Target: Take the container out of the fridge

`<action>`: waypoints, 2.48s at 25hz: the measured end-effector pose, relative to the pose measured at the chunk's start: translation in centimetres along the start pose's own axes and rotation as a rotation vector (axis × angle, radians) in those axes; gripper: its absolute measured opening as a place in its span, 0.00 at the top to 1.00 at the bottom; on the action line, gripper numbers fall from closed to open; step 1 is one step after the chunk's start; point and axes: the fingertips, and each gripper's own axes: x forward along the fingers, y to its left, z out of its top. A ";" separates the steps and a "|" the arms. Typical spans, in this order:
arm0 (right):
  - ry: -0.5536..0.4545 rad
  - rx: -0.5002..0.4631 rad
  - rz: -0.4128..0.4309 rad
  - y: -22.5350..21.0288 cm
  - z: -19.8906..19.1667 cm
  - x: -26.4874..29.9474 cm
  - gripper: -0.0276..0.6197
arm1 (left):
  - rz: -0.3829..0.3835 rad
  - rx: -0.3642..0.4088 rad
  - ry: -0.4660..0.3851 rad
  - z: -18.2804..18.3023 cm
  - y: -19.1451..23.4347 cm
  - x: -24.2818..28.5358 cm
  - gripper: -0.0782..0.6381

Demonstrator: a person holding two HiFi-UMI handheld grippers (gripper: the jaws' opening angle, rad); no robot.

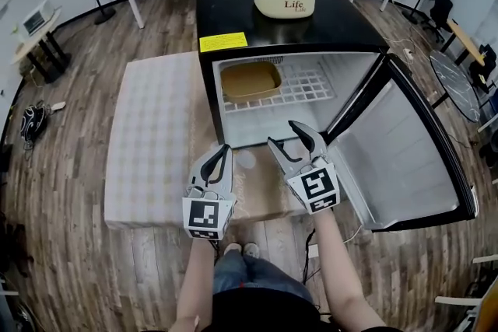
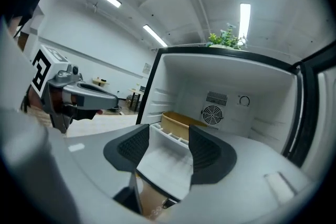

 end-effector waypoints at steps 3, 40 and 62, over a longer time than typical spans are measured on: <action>0.050 -0.074 0.040 0.4 -0.3 1.5 0.61 | 0.005 -0.007 0.009 -0.4 0.3 0.3 0.88; 0.539 -0.924 0.324 -1.8 -4.3 14.1 0.67 | 0.034 0.004 0.018 -1.5 2.8 1.3 0.88; 0.480 -0.805 0.377 -0.1 -3.3 12.2 0.92 | 0.016 0.000 0.021 -1.3 2.3 0.9 0.88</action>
